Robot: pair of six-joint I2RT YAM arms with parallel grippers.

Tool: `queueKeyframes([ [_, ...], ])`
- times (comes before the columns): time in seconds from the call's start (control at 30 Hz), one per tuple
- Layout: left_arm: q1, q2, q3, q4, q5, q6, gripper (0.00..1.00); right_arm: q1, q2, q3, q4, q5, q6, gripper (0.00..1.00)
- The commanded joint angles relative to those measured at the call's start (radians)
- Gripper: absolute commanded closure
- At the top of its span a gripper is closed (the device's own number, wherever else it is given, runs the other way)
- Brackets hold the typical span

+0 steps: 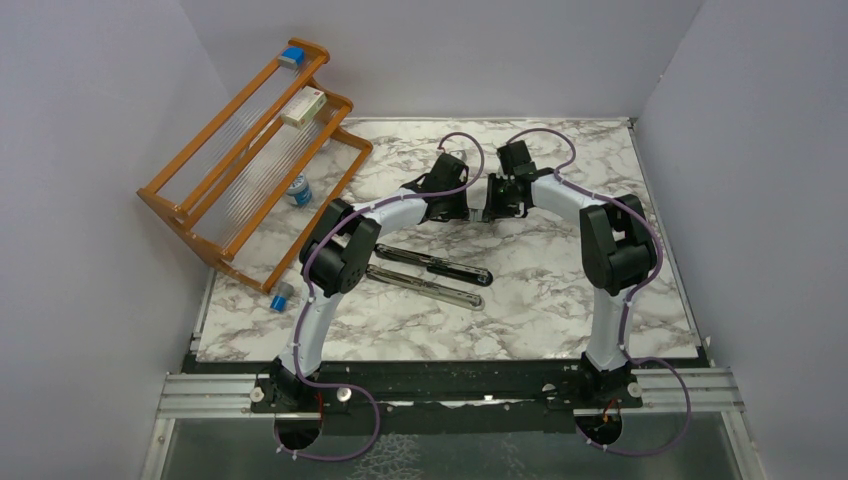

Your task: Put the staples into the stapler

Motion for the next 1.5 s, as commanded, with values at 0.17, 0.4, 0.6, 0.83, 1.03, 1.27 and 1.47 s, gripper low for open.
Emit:
queueKeyframes([
  [0.17,-0.006,0.041,0.014,-0.069,-0.033,0.021,0.82,-0.007,0.019,-0.001,0.002,0.041,-0.010,0.76],
  [0.4,-0.006,0.041,0.014,-0.071,-0.034,0.021,0.83,-0.007,0.021,-0.006,-0.005,0.060,-0.016,0.79],
  [0.6,-0.006,0.043,0.015,-0.071,-0.033,0.022,0.83,-0.007,0.040,0.017,-0.041,0.082,-0.042,0.76],
  [0.83,-0.006,0.043,0.017,-0.072,-0.033,0.021,0.83,-0.005,0.059,0.021,-0.061,0.096,-0.067,0.75],
  [1.03,-0.006,0.043,0.017,-0.073,-0.034,0.022,0.83,0.002,0.061,0.021,-0.066,0.127,-0.069,0.78],
  [1.27,-0.006,0.044,0.020,-0.074,-0.033,0.021,0.83,0.004,0.045,0.033,-0.071,0.152,-0.073,0.82],
  [1.47,-0.006,0.044,0.020,-0.074,-0.034,0.021,0.83,0.004,0.050,0.038,-0.066,0.124,-0.068,0.85],
])
